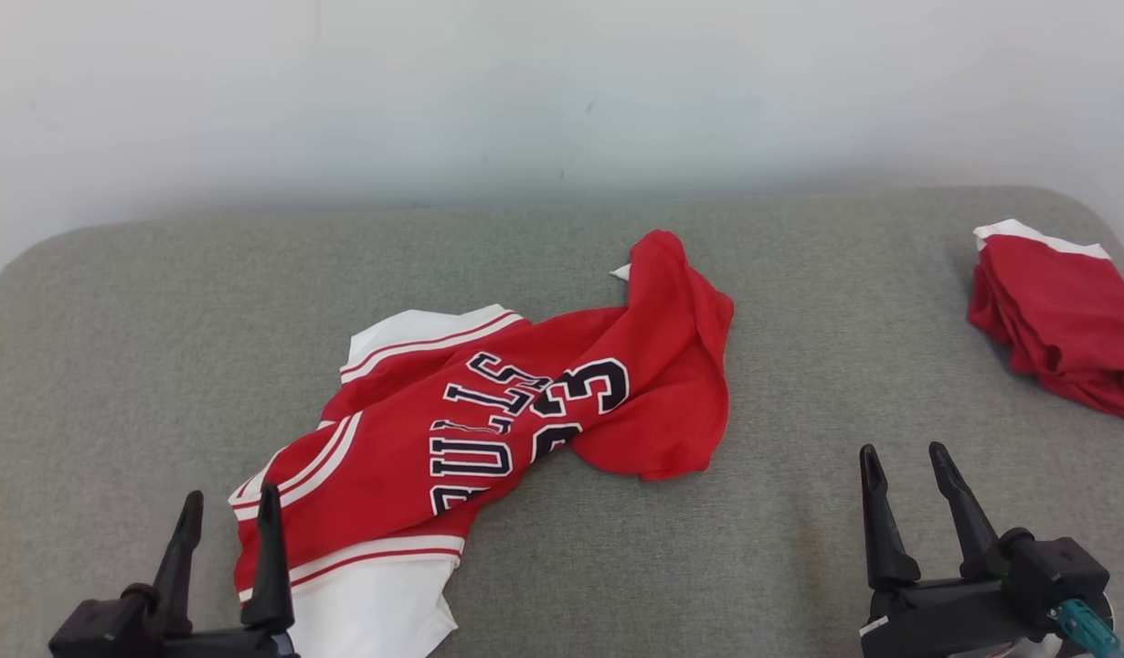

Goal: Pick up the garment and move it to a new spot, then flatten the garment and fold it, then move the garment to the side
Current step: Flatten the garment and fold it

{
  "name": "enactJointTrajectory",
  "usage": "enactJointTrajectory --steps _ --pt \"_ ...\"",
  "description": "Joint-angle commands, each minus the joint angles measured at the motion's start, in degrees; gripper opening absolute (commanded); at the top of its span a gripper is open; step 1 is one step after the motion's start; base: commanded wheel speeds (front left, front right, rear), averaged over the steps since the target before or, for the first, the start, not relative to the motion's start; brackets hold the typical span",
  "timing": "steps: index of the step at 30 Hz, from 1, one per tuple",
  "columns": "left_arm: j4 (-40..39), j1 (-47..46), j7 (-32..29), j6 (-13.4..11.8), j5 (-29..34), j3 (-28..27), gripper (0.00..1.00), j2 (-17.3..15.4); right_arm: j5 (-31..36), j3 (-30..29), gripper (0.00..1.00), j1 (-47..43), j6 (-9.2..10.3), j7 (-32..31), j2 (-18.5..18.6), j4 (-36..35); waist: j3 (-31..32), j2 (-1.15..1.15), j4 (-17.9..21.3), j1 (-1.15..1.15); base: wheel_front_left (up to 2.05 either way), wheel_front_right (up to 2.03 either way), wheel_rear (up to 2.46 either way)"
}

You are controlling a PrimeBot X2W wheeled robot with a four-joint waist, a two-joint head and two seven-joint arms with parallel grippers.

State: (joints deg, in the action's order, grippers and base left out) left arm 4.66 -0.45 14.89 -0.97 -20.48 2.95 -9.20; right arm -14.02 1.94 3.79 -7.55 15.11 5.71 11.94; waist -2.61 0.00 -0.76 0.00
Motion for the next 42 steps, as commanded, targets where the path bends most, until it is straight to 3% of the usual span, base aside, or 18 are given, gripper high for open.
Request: enactJointTrajectory --steps 1,11,27,35,42 --pt "0.65 -0.75 0.31 0.07 0.72 -0.39 1.0 0.05 0.21 0.24 1.0 -0.23 0.16 0.04 0.13 -0.16 0.68 0.0 0.72 0.0 0.0 0.0 0.0" --pt "4.49 -1.61 0.33 1.42 3.62 -4.29 1.0 1.35 0.61 2.56 1.0 -1.09 0.16 0.03 -0.31 -0.02 1.72 0.0 1.23 0.0 0.0 0.0 0.0" --pt "4.02 -0.8 0.28 3.99 8.54 -7.67 1.0 3.86 0.3 3.74 1.0 -1.07 0.16 0.03 -0.49 1.69 1.41 0.0 0.06 0.0 0.0 0.0 0.0" --pt "3.71 -1.75 0.27 5.29 9.52 -7.81 1.0 4.94 0.08 6.57 1.0 4.06 0.16 0.02 1.47 8.24 -0.05 0.0 -1.98 0.0 0.0 0.0 0.0" --pt "4.36 -3.13 0.27 5.93 9.57 -6.88 1.0 5.83 0.17 8.62 1.0 13.53 0.16 -1.54 2.3 18.91 -3.06 0.0 -5.65 0.0 0.0 0.0 0.0"
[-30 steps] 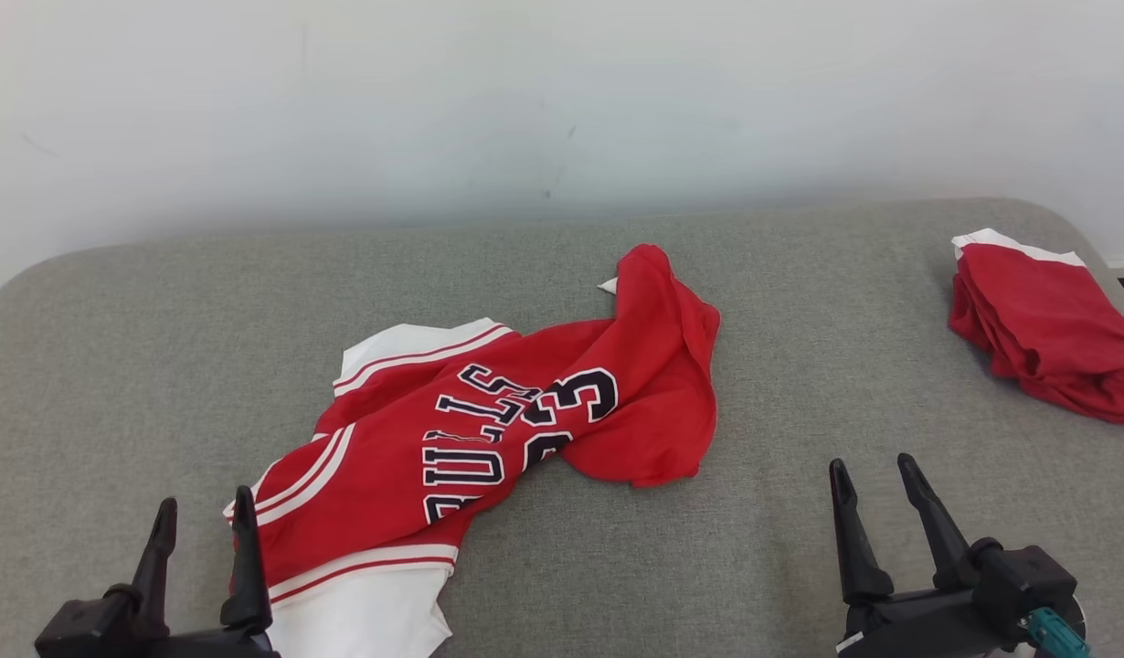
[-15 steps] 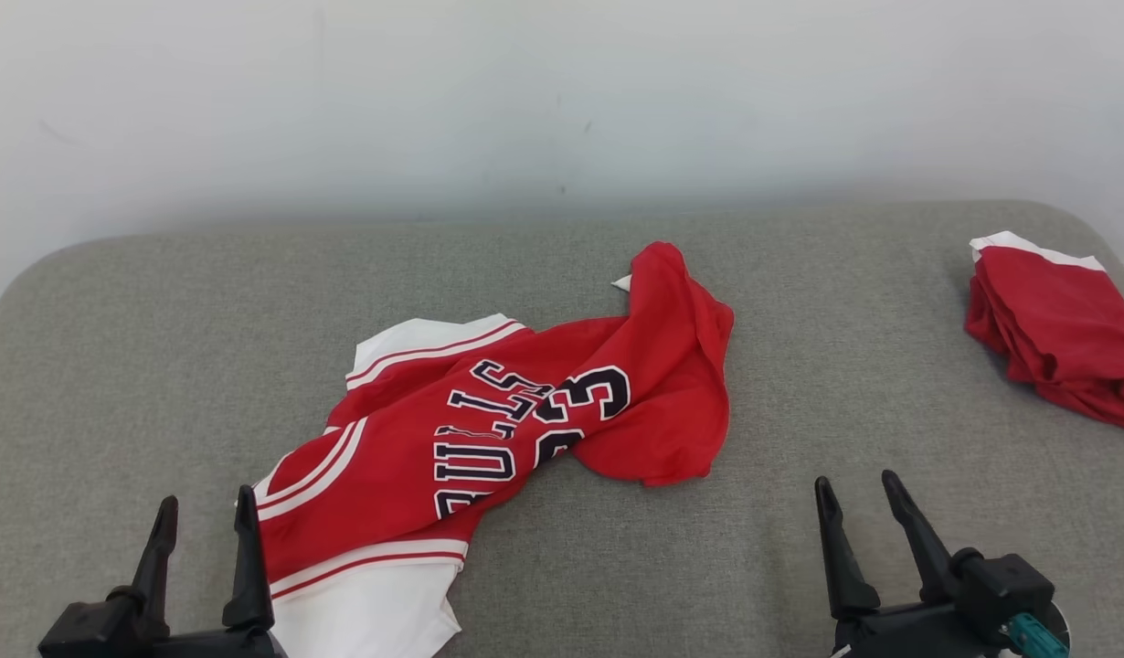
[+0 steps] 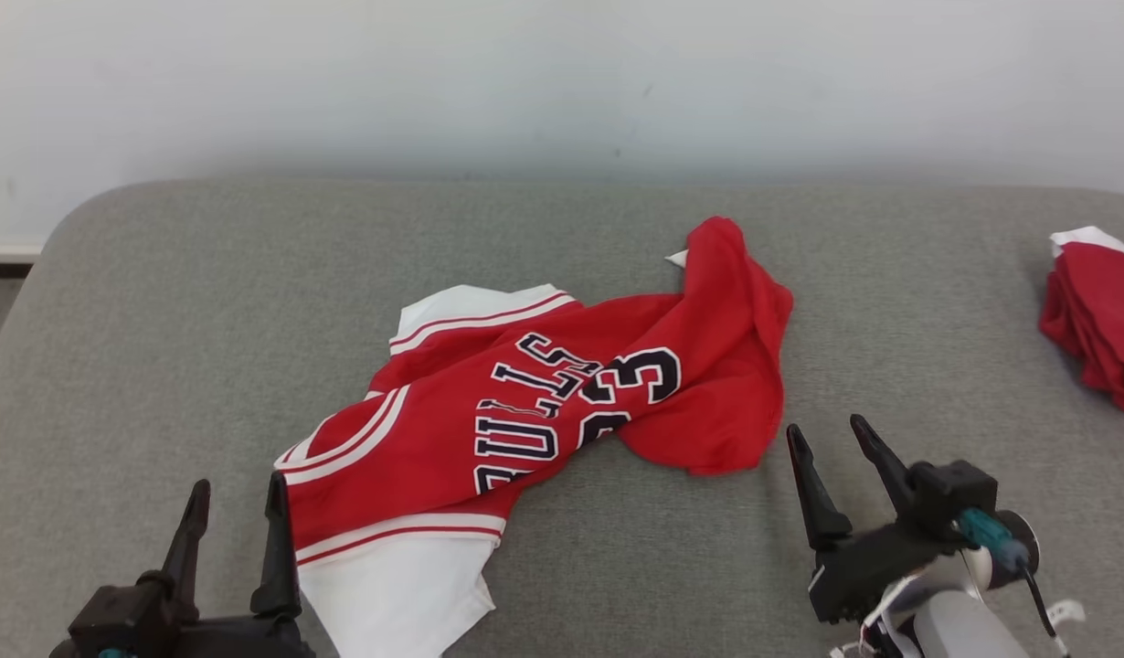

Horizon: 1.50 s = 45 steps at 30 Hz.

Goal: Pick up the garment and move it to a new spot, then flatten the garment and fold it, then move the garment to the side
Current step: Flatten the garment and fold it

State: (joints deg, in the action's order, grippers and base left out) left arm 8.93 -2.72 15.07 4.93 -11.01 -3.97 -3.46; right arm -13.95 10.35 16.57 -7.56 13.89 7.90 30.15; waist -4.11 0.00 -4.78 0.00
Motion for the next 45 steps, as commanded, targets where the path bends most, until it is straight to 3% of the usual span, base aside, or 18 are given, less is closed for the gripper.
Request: enactJointTrajectory --steps 1,11,12,13,14,20,34,41,45 --pt "0.17 -1.06 0.1 0.1 0.01 0.16 1.0 0.16 0.09 0.22 1.0 1.91 0.17 -0.69 0.29 2.21 -2.1 0.0 -2.17 0.0 0.0 0.0 0.0" --pt "0.74 -2.99 0.1 0.77 -0.93 0.22 1.0 0.51 -1.4 1.17 1.0 10.17 0.17 -0.77 0.1 16.81 -4.81 0.0 -5.93 0.0 0.0 0.0 0.0" --pt "0.76 -3.0 0.1 0.83 -0.91 0.13 1.0 0.52 -1.75 1.42 0.85 10.65 0.17 -0.53 -0.08 17.71 -4.87 0.0 -6.02 0.0 0.0 0.0 0.0" --pt "0.8 -2.99 0.1 0.86 -0.9 0.07 1.0 0.53 -1.91 1.74 0.15 11.07 0.17 -0.21 -0.12 18.51 -4.9 0.0 -6.07 0.0 0.0 0.0 0.0" --pt "0.86 -2.96 0.1 0.88 -0.85 -0.02 1.0 0.55 -1.77 2.19 0.0 11.43 0.17 -0.05 -0.06 19.2 -4.89 0.0 -6.07 0.0 0.0 0.0 0.0" --pt "1.49 -1.63 0.1 0.93 -0.53 -0.27 1.0 0.58 -3.23 3.67 0.0 11.47 0.17 1.26 0.06 17.59 -3.33 0.0 -3.88 0.0 0.0 0.0 0.0" --pt "1.74 0.91 0.08 0.69 -1.03 -0.8 1.0 0.54 -1.95 1.45 0.0 2.14 0.17 1.28 5.46 -8.11 0.25 0.0 3.72 0.0 0.0 0.0 0.0" --pt "1.4 0.77 0.09 0.48 -1.21 -0.43 1.0 0.54 -4.81 -1.53 0.0 -5.79 0.18 -4.89 8.02 -22.67 -0.13 0.0 4.11 0.0 0.0 0.0 0.0" --pt "1.26 0.75 0.08 0.36 -1.56 -0.5 1.0 0.55 -5.38 -4.32 0.0 -9.64 0.18 -8.13 8.23 -27.37 -1.03 0.0 3.67 0.0 0.0 0.0 0.0"
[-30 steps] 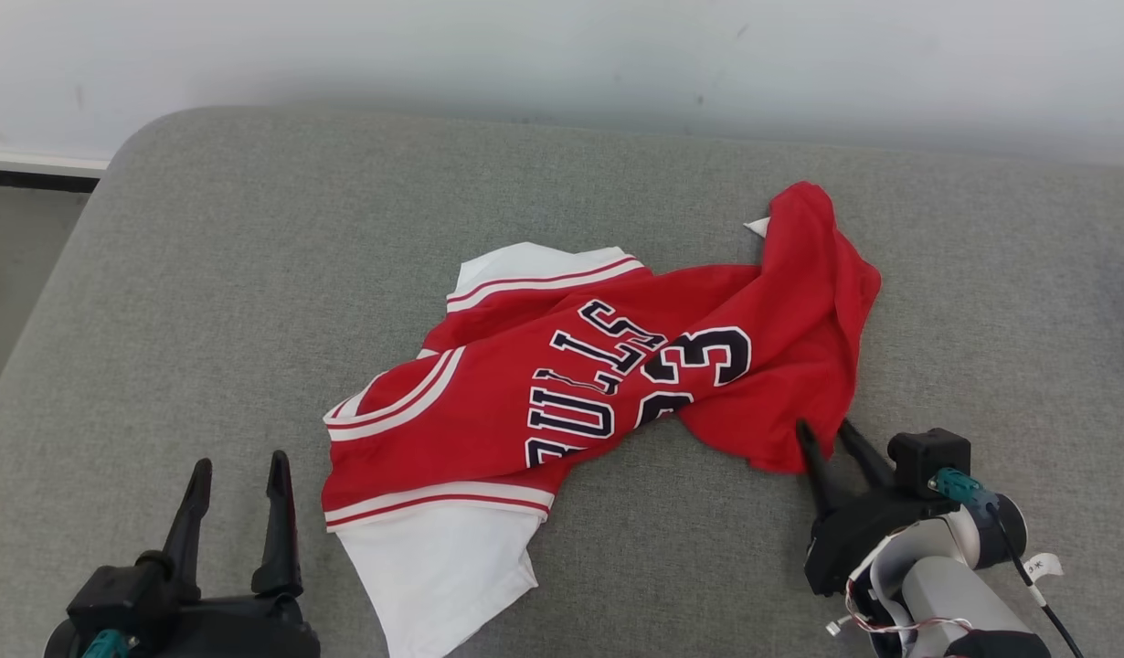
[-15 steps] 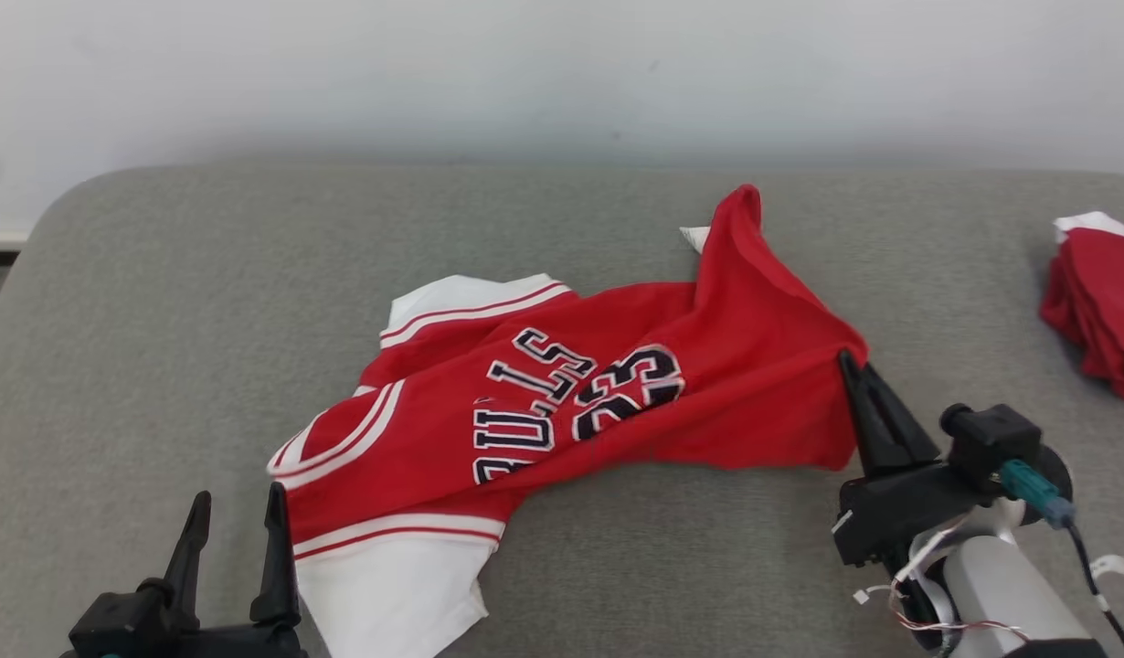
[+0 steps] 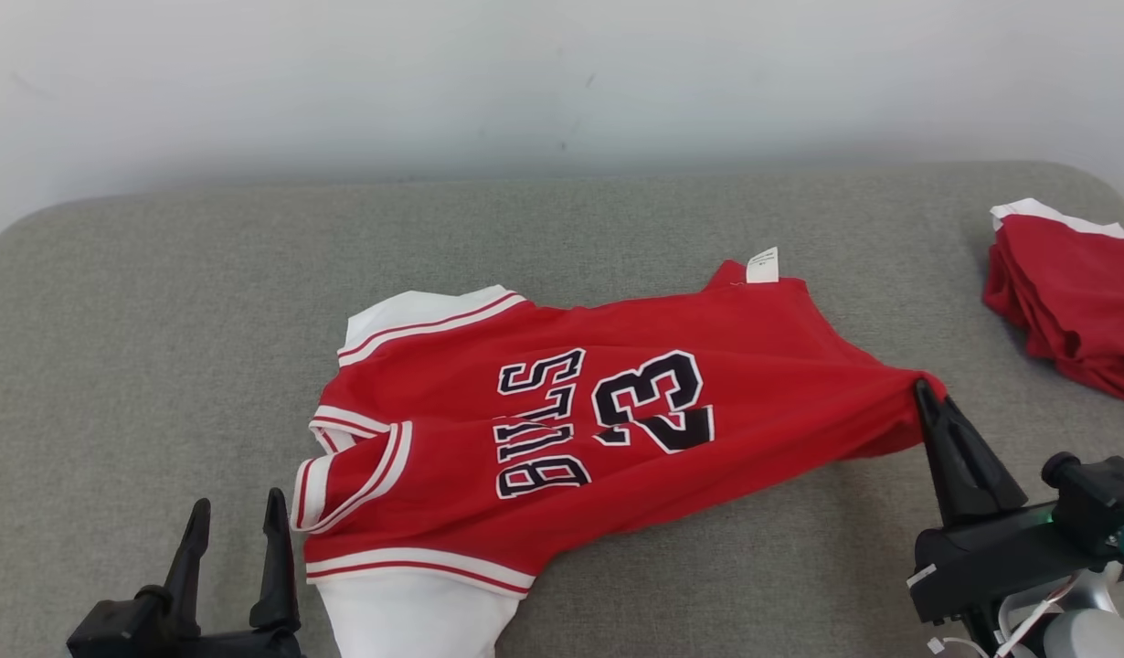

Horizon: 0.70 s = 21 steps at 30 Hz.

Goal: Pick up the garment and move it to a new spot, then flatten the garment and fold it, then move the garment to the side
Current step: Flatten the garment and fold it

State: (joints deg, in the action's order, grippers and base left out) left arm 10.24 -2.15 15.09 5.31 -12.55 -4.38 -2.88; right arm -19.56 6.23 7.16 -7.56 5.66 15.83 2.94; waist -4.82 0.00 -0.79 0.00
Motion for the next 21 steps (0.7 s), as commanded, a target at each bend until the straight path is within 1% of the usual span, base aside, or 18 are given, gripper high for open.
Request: enactJointTrajectory --steps 1,4,10,15,20,21 --pt "0.07 0.03 0.07 0.0 -0.03 -0.05 1.0 -0.01 0.58 -0.59 0.0 -0.47 0.17 -0.22 0.37 -0.76 -0.5 0.0 -0.52 0.0 0.0 0.0 0.0" --pt "0.3 -0.67 0.06 -0.06 -0.22 0.15 1.0 -0.03 0.88 -0.97 0.0 -0.58 0.18 -0.79 -0.23 -0.95 -1.12 0.0 -1.27 0.0 0.0 0.0 0.0" --pt "0.68 -2.01 0.07 -0.01 -0.22 0.53 1.0 -0.02 1.68 0.34 0.0 2.97 0.18 -0.76 0.38 3.15 -2.49 0.0 -3.51 0.0 0.0 0.0 0.0" --pt "0.95 -2.97 0.06 -0.01 -0.55 1.18 1.0 -0.03 2.24 1.89 0.0 8.56 0.18 -0.2 1.71 10.31 -4.09 0.0 -5.5 0.0 0.0 0.0 0.0" --pt "1.33 -4.11 0.06 -0.16 -1.08 2.0 1.0 -0.02 2.6 3.18 0.0 14.9 0.17 0.43 2.59 20.93 -5.69 0.0 -7.1 0.0 0.0 0.0 0.0" --pt "1.52 -4.24 0.07 -0.15 -1.17 2.1 1.0 -0.01 2.81 3.4 0.05 16.14 0.18 0.9 2.68 23.17 -5.9 0.0 -7.28 0.0 0.0 0.0 0.0"
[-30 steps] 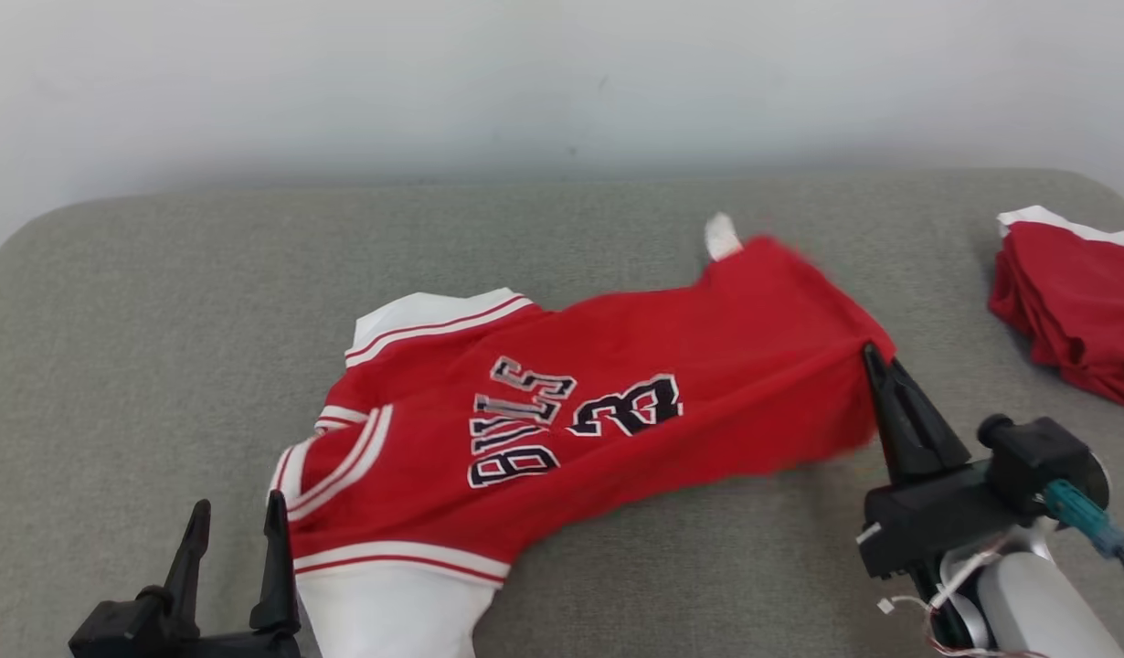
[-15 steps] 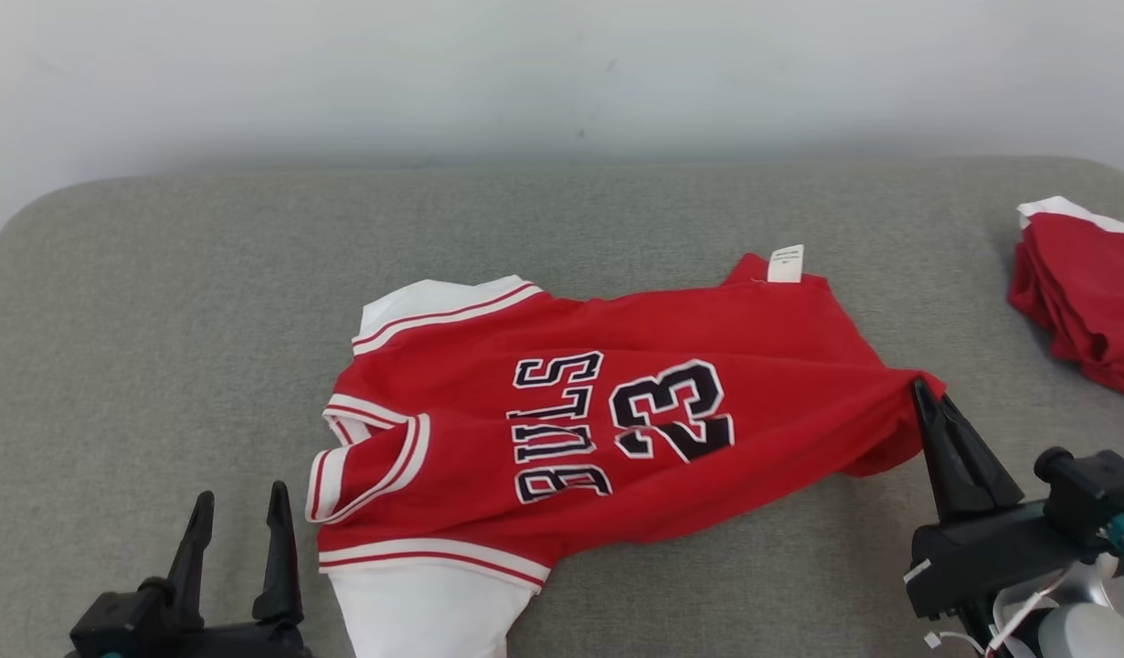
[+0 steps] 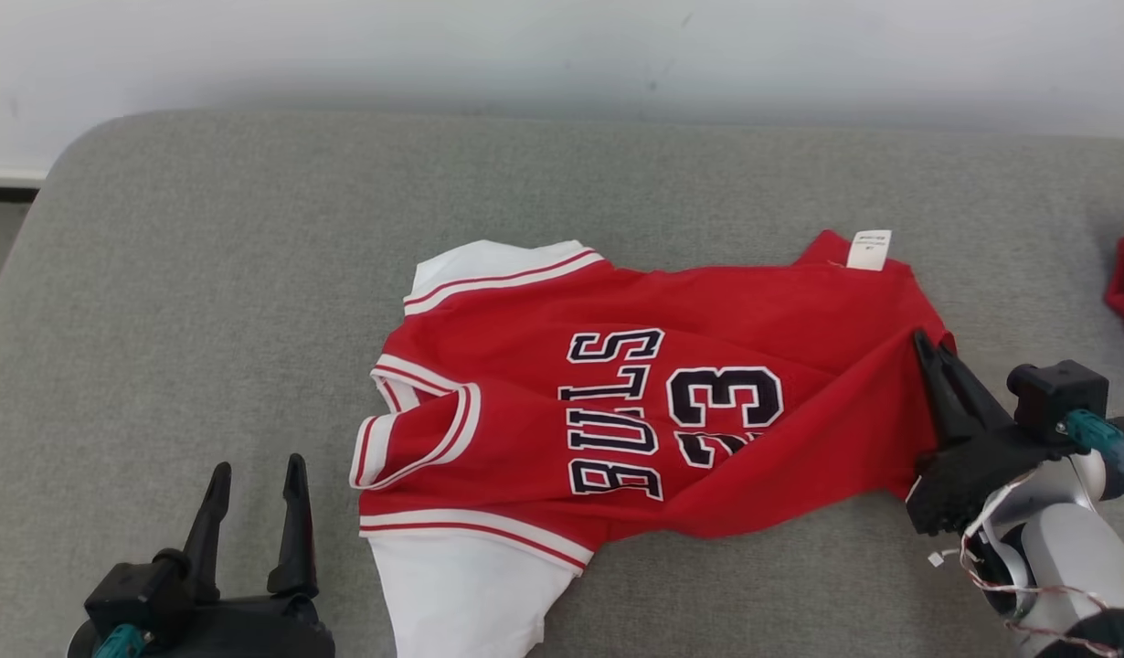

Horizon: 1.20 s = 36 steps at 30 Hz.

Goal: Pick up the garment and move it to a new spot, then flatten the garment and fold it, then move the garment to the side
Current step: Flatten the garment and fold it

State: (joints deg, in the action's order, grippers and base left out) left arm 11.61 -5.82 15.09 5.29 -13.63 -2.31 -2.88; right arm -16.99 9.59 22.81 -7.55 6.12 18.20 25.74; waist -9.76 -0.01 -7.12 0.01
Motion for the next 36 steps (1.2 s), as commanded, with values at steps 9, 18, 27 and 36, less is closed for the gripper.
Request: enactJointTrajectory --steps 9,18,27,36 --pt "1.0 -0.76 0.06 -0.13 -0.09 -0.22 1.0 -0.01 -0.97 2.69 1.0 5.73 0.16 5.92 -0.88 12.77 -0.31 0.01 -0.11 -0.01 0.0 0.0 0.0" --pt "0.43 0.72 0.06 -0.03 0.87 -2.48 1.0 -0.03 -1.62 0.01 1.0 0.76 0.16 9.07 -0.78 4.83 2.19 0.01 3.89 -0.01 0.0 0.0 0.0" --pt "-0.69 2.66 0.06 -0.17 1.64 -3.56 1.0 -0.03 1.54 -5.77 1.0 -12.52 0.16 9.09 -4.24 -10.72 4.11 0.01 6.27 -0.01 0.0 0.0 0.0" --pt "-0.99 4.8 0.06 -0.14 2.17 -3.87 1.0 -0.03 3.02 -7.44 1.0 -20.08 0.17 9.1 -7.45 -15.49 6.68 0.01 6.8 -0.01 0.0 0.0 0.0"
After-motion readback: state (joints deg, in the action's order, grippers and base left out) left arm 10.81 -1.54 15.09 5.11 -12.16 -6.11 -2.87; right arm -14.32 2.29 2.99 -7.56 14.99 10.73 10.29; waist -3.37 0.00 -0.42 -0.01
